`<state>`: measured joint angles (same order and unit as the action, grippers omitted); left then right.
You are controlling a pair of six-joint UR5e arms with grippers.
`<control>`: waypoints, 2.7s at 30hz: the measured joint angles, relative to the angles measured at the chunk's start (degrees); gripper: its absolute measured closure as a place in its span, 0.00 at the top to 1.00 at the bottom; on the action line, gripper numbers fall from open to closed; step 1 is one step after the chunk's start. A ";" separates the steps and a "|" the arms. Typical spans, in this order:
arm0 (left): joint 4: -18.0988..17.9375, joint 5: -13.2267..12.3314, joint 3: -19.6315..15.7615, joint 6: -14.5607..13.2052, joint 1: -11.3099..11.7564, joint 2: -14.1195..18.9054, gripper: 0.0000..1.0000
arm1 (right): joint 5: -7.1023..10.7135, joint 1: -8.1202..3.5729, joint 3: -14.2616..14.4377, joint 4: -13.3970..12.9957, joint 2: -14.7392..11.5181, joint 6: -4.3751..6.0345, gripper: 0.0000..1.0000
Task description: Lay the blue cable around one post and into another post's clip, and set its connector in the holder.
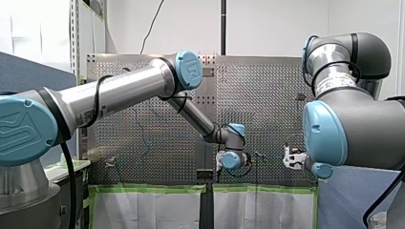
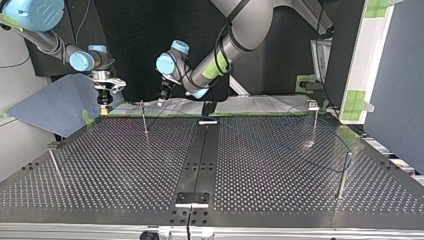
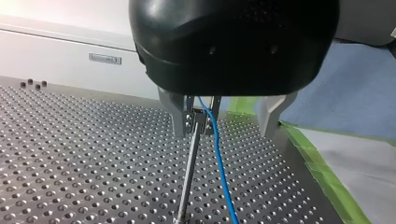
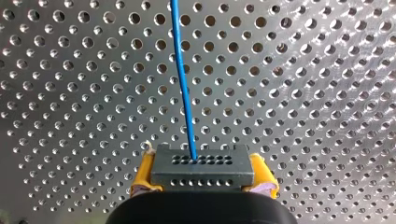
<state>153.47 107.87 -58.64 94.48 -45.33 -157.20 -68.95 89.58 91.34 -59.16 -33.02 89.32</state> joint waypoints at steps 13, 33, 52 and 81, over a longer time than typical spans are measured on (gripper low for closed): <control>0.00 -3.43 0.02 0.03 -0.74 0.00 0.99 | 0.02 0.19 -0.01 0.00 0.00 0.16 0.10; 0.37 -4.23 3.37 3.19 -3.75 -0.06 0.99 | 0.21 0.38 0.01 -0.28 0.01 0.63 0.10; 2.72 -0.23 3.00 3.52 -4.17 -0.07 0.99 | 0.30 0.40 -0.01 -0.95 0.00 2.22 0.10; 3.96 1.31 1.35 3.42 -3.85 -0.06 0.99 | 0.30 0.97 0.02 -0.97 0.01 2.36 0.10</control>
<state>157.43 109.19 -57.28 97.91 -49.18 -157.26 -68.65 90.55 91.36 -60.13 -33.01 91.69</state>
